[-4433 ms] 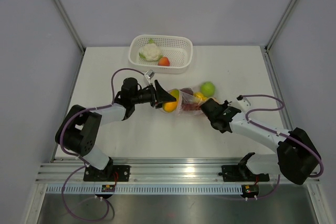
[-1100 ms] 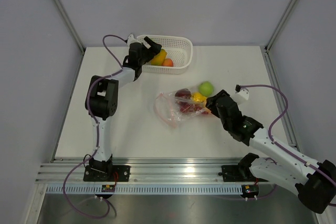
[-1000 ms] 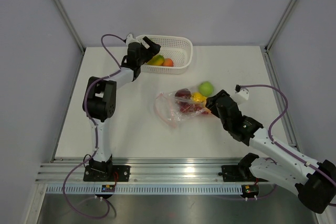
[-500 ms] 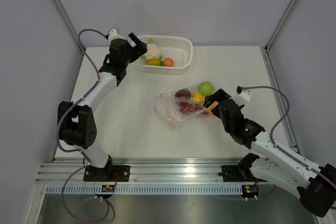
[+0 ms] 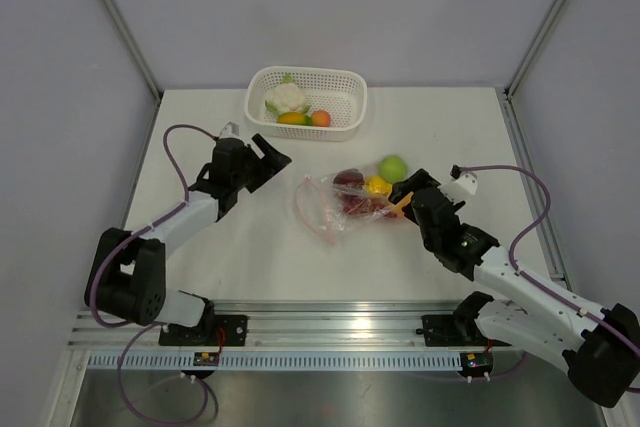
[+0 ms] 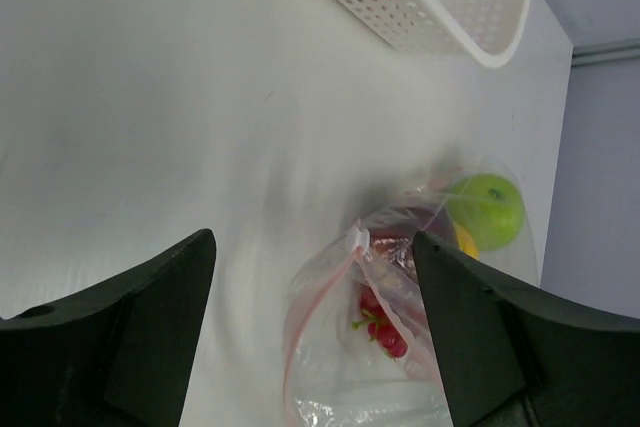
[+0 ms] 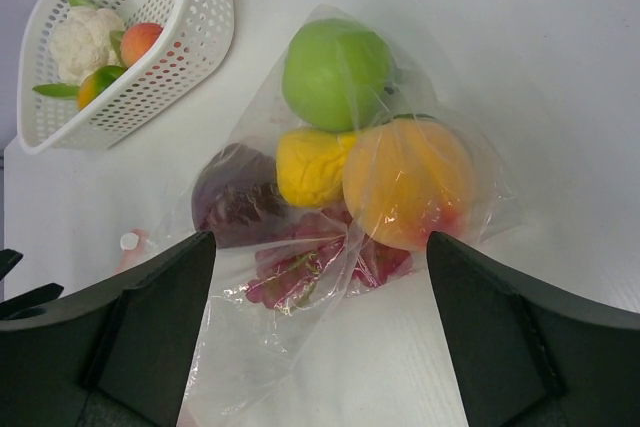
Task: Open the zip-top bag and remove the fake food
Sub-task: Adjust the zipper food storage bag at the center of the board.
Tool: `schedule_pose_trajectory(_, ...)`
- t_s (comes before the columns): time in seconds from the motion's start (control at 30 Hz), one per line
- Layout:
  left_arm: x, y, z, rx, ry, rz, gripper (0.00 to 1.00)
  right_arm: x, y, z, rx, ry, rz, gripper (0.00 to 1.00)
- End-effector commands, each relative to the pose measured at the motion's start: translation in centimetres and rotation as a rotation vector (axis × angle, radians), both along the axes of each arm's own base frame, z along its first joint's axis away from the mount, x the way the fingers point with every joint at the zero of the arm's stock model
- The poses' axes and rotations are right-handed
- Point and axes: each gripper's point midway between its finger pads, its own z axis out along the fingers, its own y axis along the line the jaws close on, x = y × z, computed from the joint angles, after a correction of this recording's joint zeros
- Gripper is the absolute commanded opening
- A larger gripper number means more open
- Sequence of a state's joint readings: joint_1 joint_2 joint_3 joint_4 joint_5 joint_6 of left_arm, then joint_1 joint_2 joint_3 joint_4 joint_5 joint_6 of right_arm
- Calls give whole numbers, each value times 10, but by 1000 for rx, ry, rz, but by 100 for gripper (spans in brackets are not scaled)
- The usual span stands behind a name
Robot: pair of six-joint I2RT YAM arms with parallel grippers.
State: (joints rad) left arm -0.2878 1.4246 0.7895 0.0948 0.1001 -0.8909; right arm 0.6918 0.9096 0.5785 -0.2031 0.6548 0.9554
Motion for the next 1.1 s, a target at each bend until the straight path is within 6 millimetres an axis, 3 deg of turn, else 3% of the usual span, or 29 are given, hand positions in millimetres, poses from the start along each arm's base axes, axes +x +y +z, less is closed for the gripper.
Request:
schedule_pose_trajectory(0.0,-16,-24,63,-44,-178,-92,82,9,-4,16,18,-53,-38,91)
schedule_pose_trajectory(0.2,-54,-26,70,-59,-277,-134,82,16,-6,9,39,-21,-22,89)
schedule_pose_trajectory(0.4,-73,-29,52,-15,-254,-232,81,24,-14,5,57,-4,-2,89)
schedule_pose_trajectory(0.5,-72,-32,56,-6,-257,-252,77,26,-17,1,59,2,-1,89)
schedule_pose_trajectory(0.6,-74,-42,56,4,-248,-320,65,27,-18,-6,53,27,8,89)
schedule_pose_trajectory(0.67,-73,-46,53,5,-230,-340,64,30,-18,-9,46,40,7,89)
schedule_pose_trajectory(0.8,-76,-59,52,-45,-233,-376,77,32,-16,-14,43,55,32,90)
schedule_pose_trajectory(1.07,-75,-82,44,-124,-233,-455,78,34,-9,-21,49,91,65,93)
